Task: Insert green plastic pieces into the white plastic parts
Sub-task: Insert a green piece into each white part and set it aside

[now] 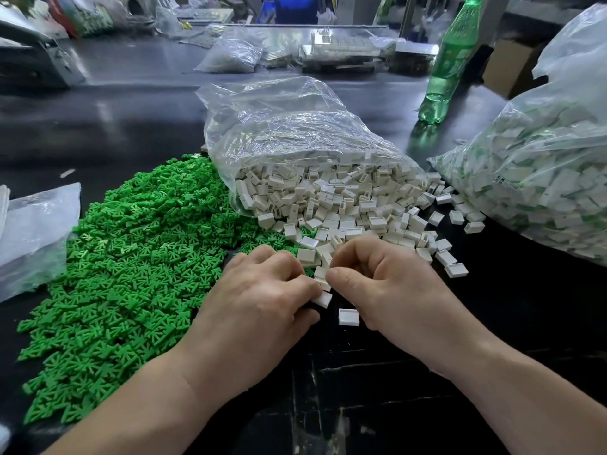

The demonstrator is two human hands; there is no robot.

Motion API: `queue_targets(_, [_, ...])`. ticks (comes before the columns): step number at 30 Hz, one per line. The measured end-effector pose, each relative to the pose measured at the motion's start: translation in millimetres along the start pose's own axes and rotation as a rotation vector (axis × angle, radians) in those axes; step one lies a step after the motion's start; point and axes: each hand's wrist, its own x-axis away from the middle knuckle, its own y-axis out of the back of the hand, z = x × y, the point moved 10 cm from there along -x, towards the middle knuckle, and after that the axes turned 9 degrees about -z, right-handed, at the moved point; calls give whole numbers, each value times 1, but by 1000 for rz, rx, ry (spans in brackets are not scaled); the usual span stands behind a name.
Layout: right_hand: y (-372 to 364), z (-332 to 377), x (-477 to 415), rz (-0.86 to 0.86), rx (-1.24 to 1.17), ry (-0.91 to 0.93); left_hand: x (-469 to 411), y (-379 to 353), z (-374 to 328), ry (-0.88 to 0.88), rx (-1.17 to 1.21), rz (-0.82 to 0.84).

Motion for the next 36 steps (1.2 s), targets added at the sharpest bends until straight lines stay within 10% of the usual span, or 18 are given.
queue_targets(17, [-1,4,0,-6,72,61,1,6,-13,-57,32,-36])
queue_targets(26, [-26,12,12,255,-306,-10,7,28,27,387,620,-259])
queue_targets(36, [-27,9,10,250,-581,-146,10,7,14,448,1072,-48])
